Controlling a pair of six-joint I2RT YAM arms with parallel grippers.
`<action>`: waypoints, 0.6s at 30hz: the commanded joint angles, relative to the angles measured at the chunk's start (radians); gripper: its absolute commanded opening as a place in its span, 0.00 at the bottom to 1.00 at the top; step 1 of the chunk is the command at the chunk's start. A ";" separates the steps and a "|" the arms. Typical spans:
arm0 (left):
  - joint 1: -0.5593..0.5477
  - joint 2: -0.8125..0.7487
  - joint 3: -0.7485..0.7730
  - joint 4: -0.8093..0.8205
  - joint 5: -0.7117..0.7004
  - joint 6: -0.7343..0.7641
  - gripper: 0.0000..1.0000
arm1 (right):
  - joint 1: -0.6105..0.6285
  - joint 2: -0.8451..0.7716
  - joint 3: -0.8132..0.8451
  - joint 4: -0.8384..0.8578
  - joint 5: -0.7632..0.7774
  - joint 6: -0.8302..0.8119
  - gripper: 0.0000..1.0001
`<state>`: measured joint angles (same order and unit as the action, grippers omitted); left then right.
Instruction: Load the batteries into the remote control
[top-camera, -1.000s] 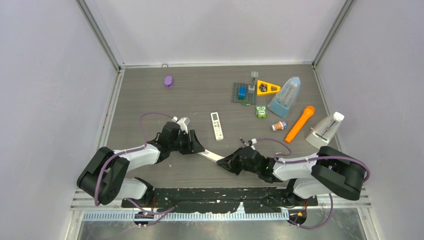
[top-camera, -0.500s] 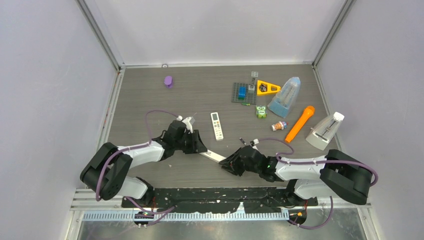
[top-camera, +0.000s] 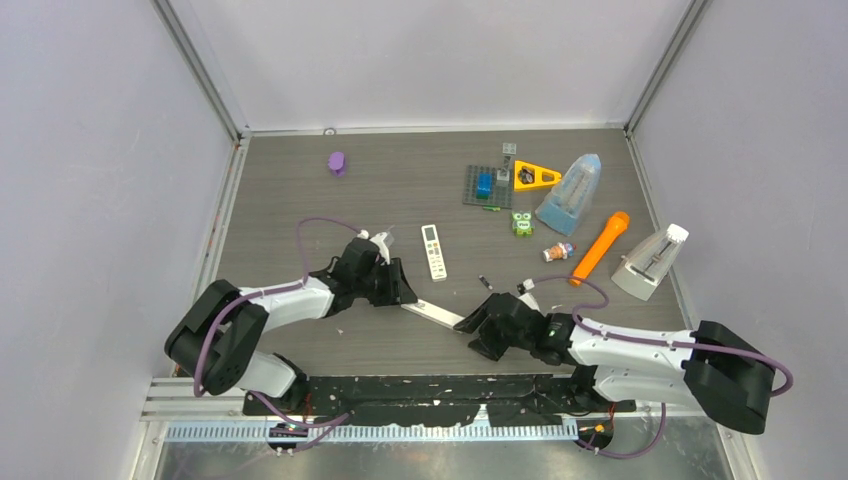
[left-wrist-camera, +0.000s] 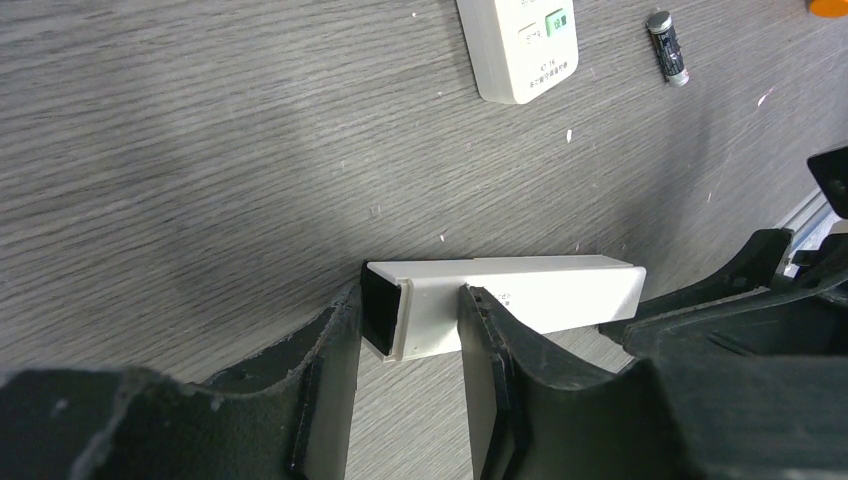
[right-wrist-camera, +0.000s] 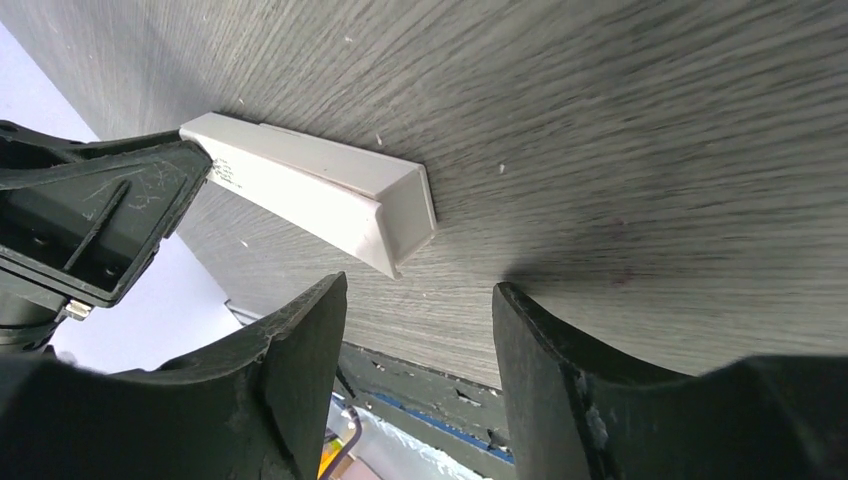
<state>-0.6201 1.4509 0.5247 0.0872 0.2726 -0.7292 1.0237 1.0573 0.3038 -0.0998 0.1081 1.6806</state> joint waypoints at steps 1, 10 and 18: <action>-0.024 0.101 -0.074 -0.267 -0.142 0.059 0.39 | -0.009 -0.031 0.047 -0.083 0.087 -0.044 0.61; -0.028 0.110 -0.074 -0.259 -0.148 0.057 0.39 | -0.030 0.006 0.085 -0.089 0.111 -0.107 0.54; -0.029 0.109 -0.070 -0.248 -0.131 0.050 0.38 | -0.037 0.110 0.123 -0.141 0.080 -0.136 0.35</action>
<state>-0.6247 1.4590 0.5274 0.0875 0.2722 -0.7322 0.9916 1.1225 0.3874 -0.1791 0.1692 1.5764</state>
